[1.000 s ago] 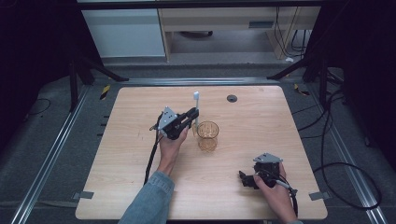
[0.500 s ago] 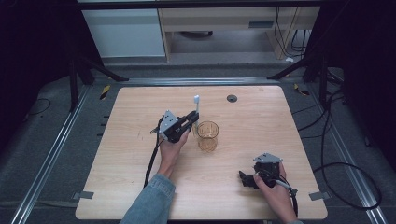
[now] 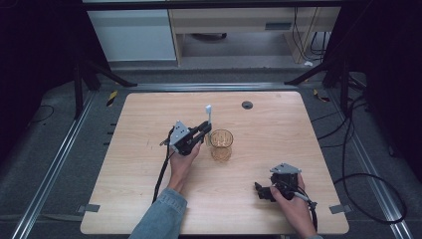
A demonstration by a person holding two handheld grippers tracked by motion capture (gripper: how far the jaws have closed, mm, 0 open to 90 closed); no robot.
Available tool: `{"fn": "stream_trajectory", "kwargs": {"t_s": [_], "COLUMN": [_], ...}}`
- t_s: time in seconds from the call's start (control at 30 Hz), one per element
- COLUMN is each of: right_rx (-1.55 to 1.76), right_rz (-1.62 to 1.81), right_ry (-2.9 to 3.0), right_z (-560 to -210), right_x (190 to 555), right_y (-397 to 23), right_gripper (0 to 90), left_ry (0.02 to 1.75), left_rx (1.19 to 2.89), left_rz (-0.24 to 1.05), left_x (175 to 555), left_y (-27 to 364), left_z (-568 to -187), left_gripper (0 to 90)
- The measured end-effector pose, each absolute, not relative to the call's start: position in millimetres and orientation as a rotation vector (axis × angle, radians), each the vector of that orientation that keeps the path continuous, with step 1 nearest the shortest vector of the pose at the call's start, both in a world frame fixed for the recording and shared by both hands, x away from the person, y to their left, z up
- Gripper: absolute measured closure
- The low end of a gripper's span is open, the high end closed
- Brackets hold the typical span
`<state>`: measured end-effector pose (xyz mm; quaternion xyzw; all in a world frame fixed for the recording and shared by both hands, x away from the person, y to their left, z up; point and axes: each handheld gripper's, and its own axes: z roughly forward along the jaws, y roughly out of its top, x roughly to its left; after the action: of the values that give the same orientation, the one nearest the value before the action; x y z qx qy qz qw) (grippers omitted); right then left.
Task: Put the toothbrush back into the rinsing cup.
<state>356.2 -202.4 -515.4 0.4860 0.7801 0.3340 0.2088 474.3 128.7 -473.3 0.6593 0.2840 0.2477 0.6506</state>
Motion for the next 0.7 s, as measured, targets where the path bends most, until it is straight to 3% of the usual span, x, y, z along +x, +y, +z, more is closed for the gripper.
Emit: {"fn": "stream_trajectory", "kwargs": {"t_s": [0.7], "right_rx": [1.352], "right_rz": [0.930], "right_ry": [2.170], "right_z": [-515.4], "right_x": [356.2], "right_y": [-202.4], "right_gripper": [0.4], "left_ry": [0.666], "left_rx": [1.525], "left_rz": [0.578], "left_x": [470.7], "left_y": [133.9], "left_z": [-477.8], "left_gripper": [78.4]}}
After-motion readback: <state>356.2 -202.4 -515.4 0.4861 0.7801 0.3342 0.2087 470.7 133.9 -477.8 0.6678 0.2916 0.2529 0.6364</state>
